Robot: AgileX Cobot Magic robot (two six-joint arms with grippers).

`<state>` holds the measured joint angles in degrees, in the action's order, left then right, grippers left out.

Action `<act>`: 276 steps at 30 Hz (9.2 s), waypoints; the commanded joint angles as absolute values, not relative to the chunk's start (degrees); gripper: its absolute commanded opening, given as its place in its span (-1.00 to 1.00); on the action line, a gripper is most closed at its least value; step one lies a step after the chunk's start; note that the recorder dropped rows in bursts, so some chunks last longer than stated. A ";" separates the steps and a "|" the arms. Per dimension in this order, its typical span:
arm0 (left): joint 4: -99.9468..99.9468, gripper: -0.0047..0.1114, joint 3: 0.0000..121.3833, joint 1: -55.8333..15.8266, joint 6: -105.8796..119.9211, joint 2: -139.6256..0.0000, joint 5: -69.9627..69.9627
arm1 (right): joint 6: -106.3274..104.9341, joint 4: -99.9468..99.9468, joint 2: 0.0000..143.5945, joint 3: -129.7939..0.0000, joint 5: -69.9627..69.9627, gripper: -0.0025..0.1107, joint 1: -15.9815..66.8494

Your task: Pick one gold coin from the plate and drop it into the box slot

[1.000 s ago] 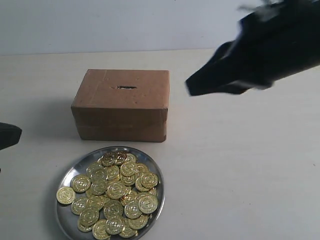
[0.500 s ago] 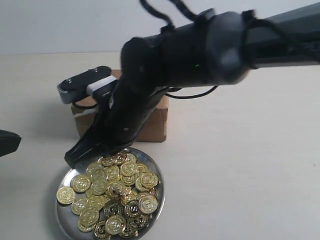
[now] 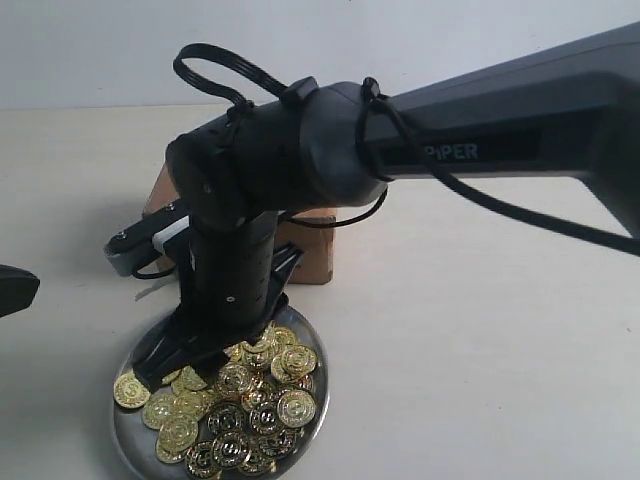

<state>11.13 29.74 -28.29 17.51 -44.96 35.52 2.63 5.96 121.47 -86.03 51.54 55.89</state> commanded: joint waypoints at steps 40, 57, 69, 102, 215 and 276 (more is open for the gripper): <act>11.34 -0.92 30.05 -28.57 18.21 -44.58 35.68 | 8.97 -1.21 125.98 -86.59 50.35 -0.15 59.24; 11.34 -0.92 30.05 -28.57 18.32 -44.58 35.80 | 9.60 -1.44 125.98 -86.59 53.39 -0.15 59.34; 11.34 -0.92 30.05 -28.57 18.22 -44.58 35.80 | 7.69 -1.56 125.57 -87.20 56.47 -0.06 59.34; 11.34 -0.92 30.05 -28.57 18.21 -44.58 35.90 | 8.27 -2.68 124.85 -87.20 57.12 -0.06 59.34; -26.53 -0.25 11.21 -66.49 52.22 -31.34 9.85 | -48.23 31.04 104.76 -87.20 69.96 -0.31 59.34; 1.09 -0.92 65.25 -35.39 43.74 -87.61 46.75 | 1.17 6.92 72.93 -66.32 61.94 -0.96 52.61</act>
<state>-8.01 56.78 -38.20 35.59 -80.36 35.24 1.86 5.65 74.95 -69.32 64.74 52.68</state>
